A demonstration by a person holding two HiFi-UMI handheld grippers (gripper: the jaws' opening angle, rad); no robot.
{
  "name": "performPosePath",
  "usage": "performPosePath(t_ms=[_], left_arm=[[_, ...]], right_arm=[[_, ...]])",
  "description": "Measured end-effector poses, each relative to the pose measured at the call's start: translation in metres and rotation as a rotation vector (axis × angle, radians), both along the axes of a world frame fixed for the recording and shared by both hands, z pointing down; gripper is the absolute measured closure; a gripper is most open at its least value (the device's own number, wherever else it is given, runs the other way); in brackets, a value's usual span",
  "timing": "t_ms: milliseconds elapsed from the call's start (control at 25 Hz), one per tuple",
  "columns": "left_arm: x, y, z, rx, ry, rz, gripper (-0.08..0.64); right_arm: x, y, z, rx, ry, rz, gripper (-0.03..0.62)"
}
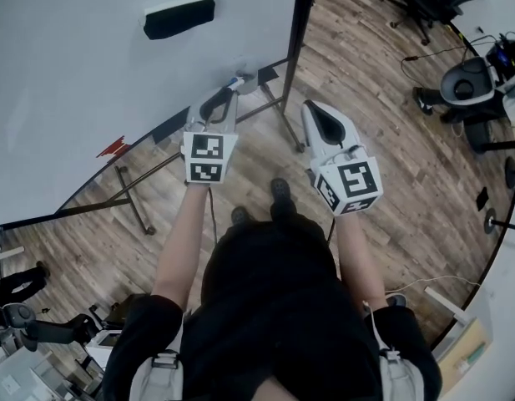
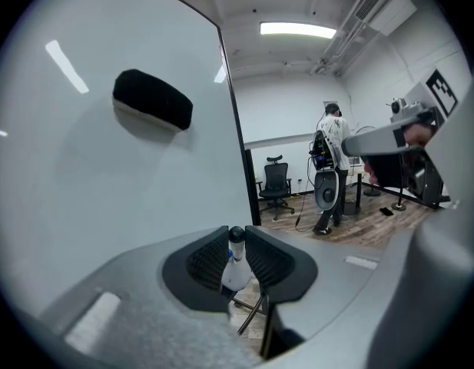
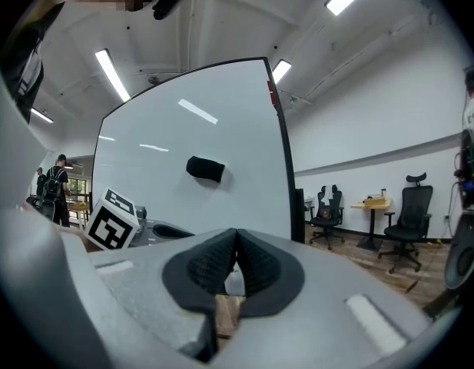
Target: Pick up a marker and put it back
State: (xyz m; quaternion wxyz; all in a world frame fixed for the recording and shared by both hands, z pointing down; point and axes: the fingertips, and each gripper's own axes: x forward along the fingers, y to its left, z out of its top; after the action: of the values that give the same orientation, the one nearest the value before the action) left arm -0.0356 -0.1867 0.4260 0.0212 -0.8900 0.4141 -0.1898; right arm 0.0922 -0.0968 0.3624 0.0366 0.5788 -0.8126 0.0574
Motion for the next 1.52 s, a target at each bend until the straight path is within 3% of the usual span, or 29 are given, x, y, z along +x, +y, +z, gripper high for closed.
performPosePath(t_ms=[720, 1040, 1520], left_arm=[[-0.092, 0.085, -0.060, 0.030, 0.211, 0.098, 0.485], [-0.118, 0.096, -0.054, 0.020, 0.217, 0.125, 0.485], [-0.113, 0.073, -0.053, 0.012, 0.231, 0.099, 0.485]], right_arm=[[-0.094, 0.077, -0.003, 0.007, 0.019, 0.083, 0.591], [-0.118, 0.088, 0.005, 0.002, 0.010, 0.120, 0.591], [-0.108, 0.072, 0.003, -0.001, 0.015, 0.119, 0.591]])
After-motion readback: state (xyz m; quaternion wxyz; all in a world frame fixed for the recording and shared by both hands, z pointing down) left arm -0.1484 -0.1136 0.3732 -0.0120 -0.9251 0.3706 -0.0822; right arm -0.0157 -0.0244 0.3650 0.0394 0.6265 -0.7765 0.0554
